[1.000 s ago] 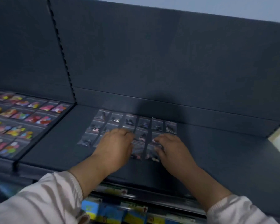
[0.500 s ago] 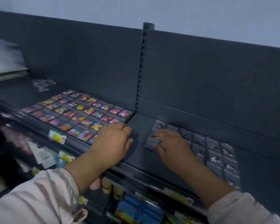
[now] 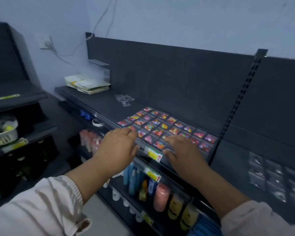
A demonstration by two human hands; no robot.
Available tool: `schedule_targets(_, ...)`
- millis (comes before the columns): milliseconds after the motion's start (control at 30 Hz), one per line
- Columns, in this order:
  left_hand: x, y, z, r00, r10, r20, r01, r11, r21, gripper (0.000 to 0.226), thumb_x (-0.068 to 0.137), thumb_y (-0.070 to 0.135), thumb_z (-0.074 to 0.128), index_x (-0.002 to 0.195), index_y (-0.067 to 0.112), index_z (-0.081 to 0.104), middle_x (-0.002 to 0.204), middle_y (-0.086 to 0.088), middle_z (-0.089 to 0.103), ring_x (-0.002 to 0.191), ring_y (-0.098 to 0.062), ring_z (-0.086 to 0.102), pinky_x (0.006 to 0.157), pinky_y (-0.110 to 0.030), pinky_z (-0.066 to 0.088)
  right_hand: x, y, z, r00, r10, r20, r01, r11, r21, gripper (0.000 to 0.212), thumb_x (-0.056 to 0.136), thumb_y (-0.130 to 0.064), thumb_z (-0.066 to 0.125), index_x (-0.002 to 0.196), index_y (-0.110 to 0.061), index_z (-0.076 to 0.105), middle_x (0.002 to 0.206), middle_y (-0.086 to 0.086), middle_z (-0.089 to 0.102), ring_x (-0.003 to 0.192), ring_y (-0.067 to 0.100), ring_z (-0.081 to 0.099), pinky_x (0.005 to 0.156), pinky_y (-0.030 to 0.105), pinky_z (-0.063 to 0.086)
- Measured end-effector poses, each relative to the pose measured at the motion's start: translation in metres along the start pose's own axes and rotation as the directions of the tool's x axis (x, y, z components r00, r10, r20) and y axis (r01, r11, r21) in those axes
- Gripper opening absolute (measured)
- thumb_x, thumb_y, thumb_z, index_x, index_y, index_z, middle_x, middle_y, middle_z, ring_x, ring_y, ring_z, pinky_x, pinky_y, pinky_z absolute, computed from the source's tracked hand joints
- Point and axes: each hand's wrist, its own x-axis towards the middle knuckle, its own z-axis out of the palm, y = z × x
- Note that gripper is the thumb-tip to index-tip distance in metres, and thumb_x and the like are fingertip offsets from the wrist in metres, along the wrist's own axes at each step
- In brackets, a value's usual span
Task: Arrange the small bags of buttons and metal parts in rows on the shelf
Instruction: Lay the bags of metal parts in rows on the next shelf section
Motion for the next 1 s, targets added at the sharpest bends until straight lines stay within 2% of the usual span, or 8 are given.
schedule_targets(133,-0.004,-0.046,-0.012,1.0,-0.029,-0.005,0.029,0.999,-0.019,0.043,0.089,0.035,0.055,0.129,0.019,0.054,0.119,0.0,0.06,0.108,-0.024,0.056,0.092,-0.036,0.044,0.036,-0.04,0.01,0.999,-0.039,0.024,0.039,0.999,-0.012,0.036,0.095,-0.036,0.045,0.124,-0.016,0.052,0.125,0.001,0.053,0.117,0.021,0.045,0.097,0.034,0.038)
schedule_targets(333,0.004,-0.094,-0.01,0.995,-0.1,-0.006,0.1,0.994,-0.041,0.043,0.091,0.038,0.053,0.13,0.02,0.052,0.122,0.0,0.059,0.112,-0.023,0.054,0.096,-0.039,0.043,0.085,-0.064,0.026,0.997,-0.064,0.05,0.064,0.998,-0.006,0.039,0.096,-0.036,0.043,0.131,-0.018,0.048,0.131,0.0,0.05,0.119,0.02,0.042,0.099,0.033,0.038)
schedule_targets(467,0.022,-0.117,-0.001,0.994,-0.106,0.025,0.106,0.994,-0.011,0.045,0.093,0.041,0.047,0.134,0.022,0.048,0.125,0.003,0.056,0.116,-0.02,0.05,0.099,-0.036,0.04,0.123,-0.062,0.045,0.996,-0.075,0.055,0.075,0.997,0.001,0.039,0.096,-0.036,0.044,0.13,-0.018,0.048,0.131,0.002,0.05,0.118,0.021,0.042,0.098,0.033,0.038)
schedule_targets(767,0.117,-0.185,0.033,0.992,-0.129,0.0,0.129,0.991,0.036,0.044,0.092,0.04,0.05,0.131,0.02,0.051,0.123,-0.001,0.058,0.111,-0.023,0.054,0.095,-0.036,0.043,0.251,-0.032,0.092,0.996,-0.086,0.006,0.084,0.988,0.13,0.039,0.092,-0.031,0.053,0.128,-0.015,0.053,0.13,0.003,0.053,0.118,0.021,0.045,0.098,0.028,0.036)
schedule_targets(900,0.17,-0.207,0.052,0.987,-0.156,0.023,0.156,0.987,0.032,0.046,0.093,0.042,0.048,0.134,0.021,0.048,0.125,0.0,0.056,0.112,-0.023,0.052,0.095,-0.035,0.042,0.308,-0.012,0.104,0.997,-0.071,0.036,0.068,0.993,0.101,0.041,0.091,-0.034,0.054,0.129,-0.018,0.052,0.131,0.001,0.052,0.115,0.02,0.047,0.096,0.028,0.039)
schedule_targets(1000,0.204,-0.221,0.07,0.985,-0.166,0.038,0.165,0.986,0.017,0.044,0.094,0.042,0.047,0.134,0.024,0.046,0.124,0.001,0.055,0.113,-0.022,0.051,0.095,-0.035,0.042,0.346,0.002,0.111,0.997,-0.041,0.064,0.036,0.996,0.085,0.039,0.092,-0.035,0.053,0.127,-0.017,0.052,0.129,0.002,0.052,0.117,0.021,0.047,0.095,0.033,0.042)
